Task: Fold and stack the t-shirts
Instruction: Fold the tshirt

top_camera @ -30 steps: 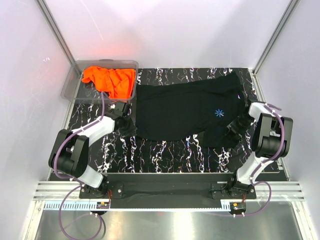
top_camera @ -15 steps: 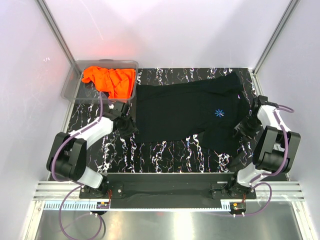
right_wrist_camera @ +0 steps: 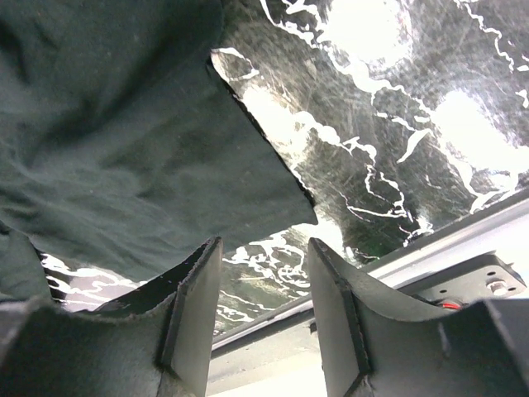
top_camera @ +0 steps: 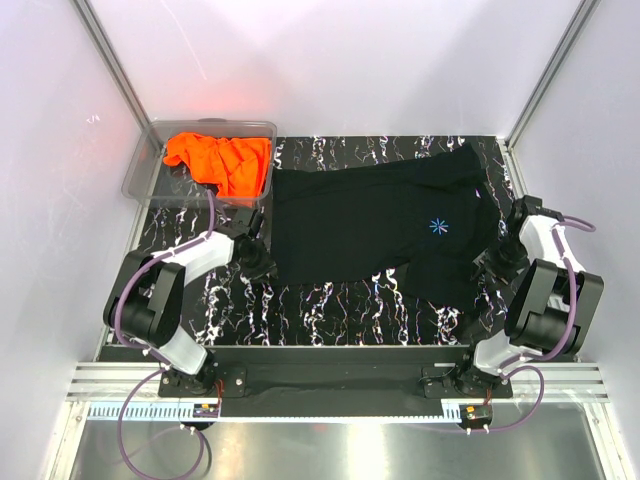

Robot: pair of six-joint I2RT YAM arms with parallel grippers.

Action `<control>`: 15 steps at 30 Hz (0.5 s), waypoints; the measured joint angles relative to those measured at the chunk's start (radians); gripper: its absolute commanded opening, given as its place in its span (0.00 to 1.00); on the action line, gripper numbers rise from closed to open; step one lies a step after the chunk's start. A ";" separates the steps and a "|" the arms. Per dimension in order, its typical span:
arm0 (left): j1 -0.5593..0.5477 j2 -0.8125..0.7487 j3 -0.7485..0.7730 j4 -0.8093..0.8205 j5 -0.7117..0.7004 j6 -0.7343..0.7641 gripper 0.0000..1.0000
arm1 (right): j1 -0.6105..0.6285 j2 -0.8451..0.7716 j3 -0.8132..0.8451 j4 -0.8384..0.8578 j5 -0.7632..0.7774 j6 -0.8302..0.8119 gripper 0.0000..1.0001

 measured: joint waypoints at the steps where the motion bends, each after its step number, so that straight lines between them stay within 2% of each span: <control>1: 0.000 0.000 0.000 0.000 0.000 -0.001 0.33 | 0.000 -0.008 -0.003 -0.002 0.000 0.000 0.53; 7: 0.000 0.006 0.005 -0.008 -0.003 -0.024 0.38 | 0.000 -0.021 -0.018 -0.003 0.000 0.000 0.52; 12: -0.017 0.013 0.021 -0.026 -0.014 -0.031 0.49 | 0.000 -0.022 -0.023 -0.005 0.000 0.000 0.52; 15: -0.030 0.007 0.024 -0.042 -0.029 -0.032 0.50 | 0.000 -0.024 -0.027 -0.005 0.000 0.000 0.52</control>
